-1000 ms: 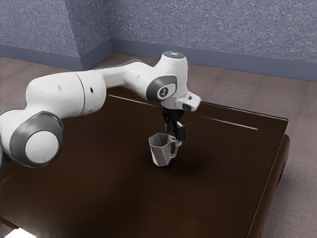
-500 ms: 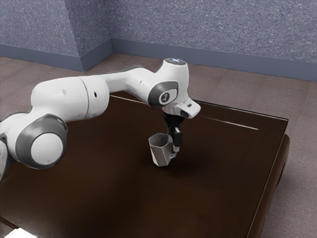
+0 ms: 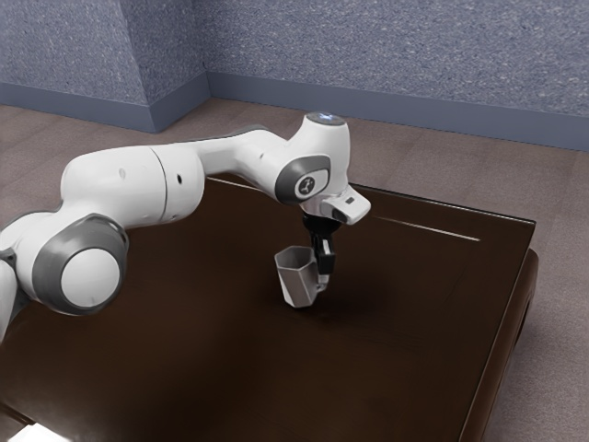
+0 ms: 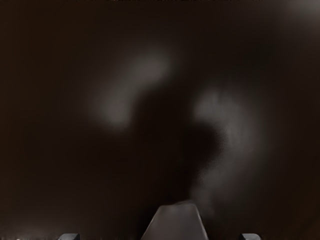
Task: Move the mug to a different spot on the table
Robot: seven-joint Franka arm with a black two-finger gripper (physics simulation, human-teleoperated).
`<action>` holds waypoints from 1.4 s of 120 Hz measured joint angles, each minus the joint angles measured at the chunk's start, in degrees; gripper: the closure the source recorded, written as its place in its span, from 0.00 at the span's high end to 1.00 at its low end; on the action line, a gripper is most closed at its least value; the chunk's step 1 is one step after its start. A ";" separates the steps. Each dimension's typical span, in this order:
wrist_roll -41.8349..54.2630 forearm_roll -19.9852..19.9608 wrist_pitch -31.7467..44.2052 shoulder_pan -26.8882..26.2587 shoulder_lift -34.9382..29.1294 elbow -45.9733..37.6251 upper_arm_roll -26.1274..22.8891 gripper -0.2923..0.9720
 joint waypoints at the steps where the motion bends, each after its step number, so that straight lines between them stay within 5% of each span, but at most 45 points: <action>1: -0.01 0.06 0.04 0.00 0.00 -0.01 0.01 0.55; 35: -0.50 0.99 0.85 -1.60 -0.90 -0.42 2.87 0.39; 71: -1.96 1.03 -3.51 -4.85 -9.77 -3.88 8.52 0.23; 119: -10.86 -8.80 -29.53 2.10 -8.08 -5.16 13.07 0.19; 168: -18.15 -9.96 -38.34 5.37 -2.40 3.29 12.50 0.18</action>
